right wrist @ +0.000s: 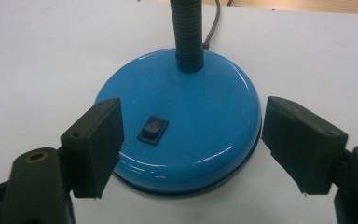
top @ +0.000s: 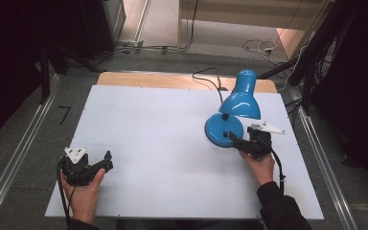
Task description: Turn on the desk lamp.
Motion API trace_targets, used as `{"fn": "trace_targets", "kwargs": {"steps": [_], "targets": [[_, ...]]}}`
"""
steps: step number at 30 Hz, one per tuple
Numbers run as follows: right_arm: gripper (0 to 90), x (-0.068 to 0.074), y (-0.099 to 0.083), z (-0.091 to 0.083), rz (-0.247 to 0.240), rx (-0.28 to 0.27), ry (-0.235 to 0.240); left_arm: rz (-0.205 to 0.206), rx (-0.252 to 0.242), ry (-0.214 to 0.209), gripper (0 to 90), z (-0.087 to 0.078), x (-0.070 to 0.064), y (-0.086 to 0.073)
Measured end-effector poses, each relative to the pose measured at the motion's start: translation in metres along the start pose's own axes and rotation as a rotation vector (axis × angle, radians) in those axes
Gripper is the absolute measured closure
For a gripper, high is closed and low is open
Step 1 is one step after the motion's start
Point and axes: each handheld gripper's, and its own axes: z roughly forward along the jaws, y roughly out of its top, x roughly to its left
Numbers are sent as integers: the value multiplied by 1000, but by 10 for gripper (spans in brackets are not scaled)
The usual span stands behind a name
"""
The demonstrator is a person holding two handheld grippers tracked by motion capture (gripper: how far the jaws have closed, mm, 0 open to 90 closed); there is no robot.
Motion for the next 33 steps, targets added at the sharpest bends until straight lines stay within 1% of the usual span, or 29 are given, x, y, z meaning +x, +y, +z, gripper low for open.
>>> {"fn": "trace_targets", "kwargs": {"steps": [3,5,7,9,10,11,12,15,17,21,25,27,28,29,33], "targets": [[263,2,1,2,-5,10,-11,-2,1,1,91,0,0,0],[317,4,1,2,-6,0,-20,-5,1,0,91,0,1,0],[353,6,2,3,-6,1,-13,-5,0,-1,91,0,1,0],[390,7,2,4,-16,3,-6,-8,0,-1,91,0,1,0],[406,8,2,5,-13,6,-6,-9,1,-2,91,0,1,0],[406,8,2,5,-13,6,-6,-9,1,-2,91,0,1,0],[450,8,2,6,-9,4,-9,-11,1,-2,91,0,1,0],[503,8,2,7,6,1,-2,-10,1,-2,91,0,1,0],[562,9,2,8,11,-1,0,-11,1,-1,91,0,1,0],[692,10,1,11,2,-3,9,-12,1,-3,91,0,1,0],[797,12,-1,15,7,2,20,-13,1,-3,91,0,1,0],[847,14,-2,16,2,4,21,-14,1,-3,91,0,1,0],[847,14,-2,16,2,4,21,-15,1,-4,91,0,2,0],[876,16,-2,17,-2,4,25,-16,1,-4,91,0,2,0],[878,16,-3,19,-5,9,37,-14,6,-4,92,0,2,0]]}}
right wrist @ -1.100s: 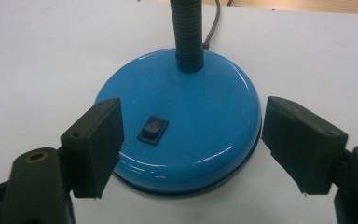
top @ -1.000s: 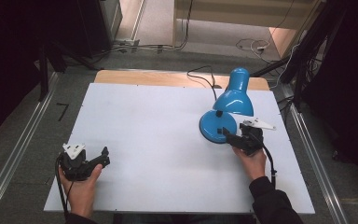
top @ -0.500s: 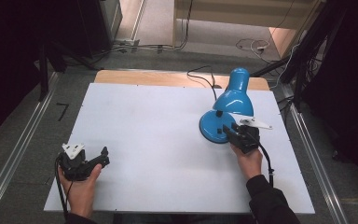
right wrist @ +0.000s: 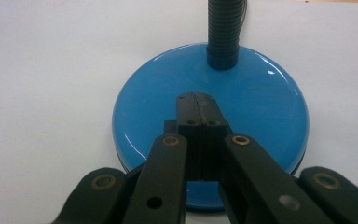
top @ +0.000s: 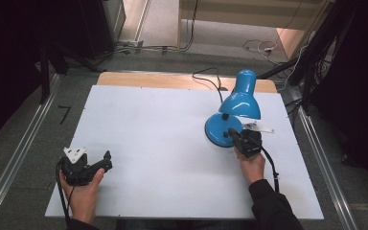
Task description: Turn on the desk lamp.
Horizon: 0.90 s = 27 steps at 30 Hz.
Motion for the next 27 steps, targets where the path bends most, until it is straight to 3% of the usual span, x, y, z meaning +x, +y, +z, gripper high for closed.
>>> {"fn": "trace_targets", "kwargs": {"steps": [27], "targets": [[878,3,-4,9,-9,17,-3,-12,6,-4,92,1,1,0]]}}
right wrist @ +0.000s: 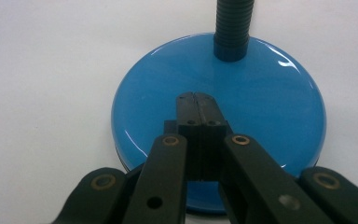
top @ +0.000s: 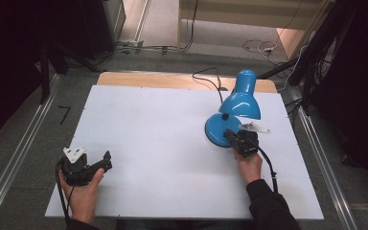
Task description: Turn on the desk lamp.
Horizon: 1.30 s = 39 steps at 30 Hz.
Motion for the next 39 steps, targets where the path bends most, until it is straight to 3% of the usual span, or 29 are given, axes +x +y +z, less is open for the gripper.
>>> {"fn": "trace_targets", "kwargs": {"steps": [13,39], "targets": [[879,0,-1,2,12,-3,-13,-9,2,-4,93,0,1,0],[880,5,-3,1,-13,-10,-37,-8,7,-3,93,1,1,-1]]}}
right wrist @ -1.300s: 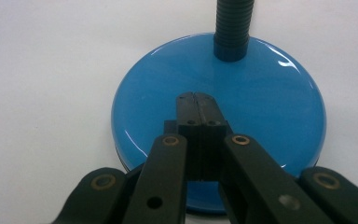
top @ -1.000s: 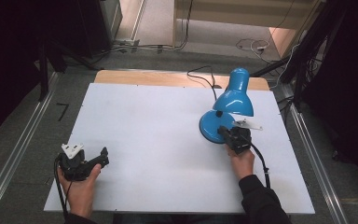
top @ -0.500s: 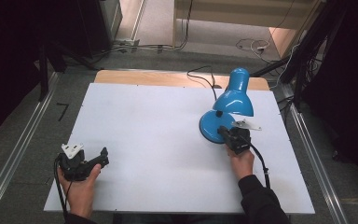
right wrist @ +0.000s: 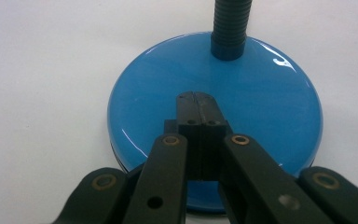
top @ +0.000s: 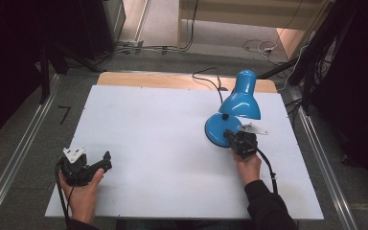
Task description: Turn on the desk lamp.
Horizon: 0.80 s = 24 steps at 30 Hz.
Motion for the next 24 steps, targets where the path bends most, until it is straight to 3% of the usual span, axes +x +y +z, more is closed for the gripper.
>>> {"fn": "trace_targets", "kwargs": {"steps": [5,7,10,16,24], "targets": [[881,2,-5,-1,-5,-12,9,-5,-4,0,93,0,0,0],[881,6,-6,-2,-36,-18,-6,-5,-4,0,93,0,0,0],[881,4,-5,-2,-15,-13,8,-4,-4,-2,93,0,-1,0],[881,4,-5,-2,-23,-7,8,-9,-2,-3,93,0,1,0],[879,1,-2,-8,2,-11,25,-14,-3,-3,93,0,1,0]]}}
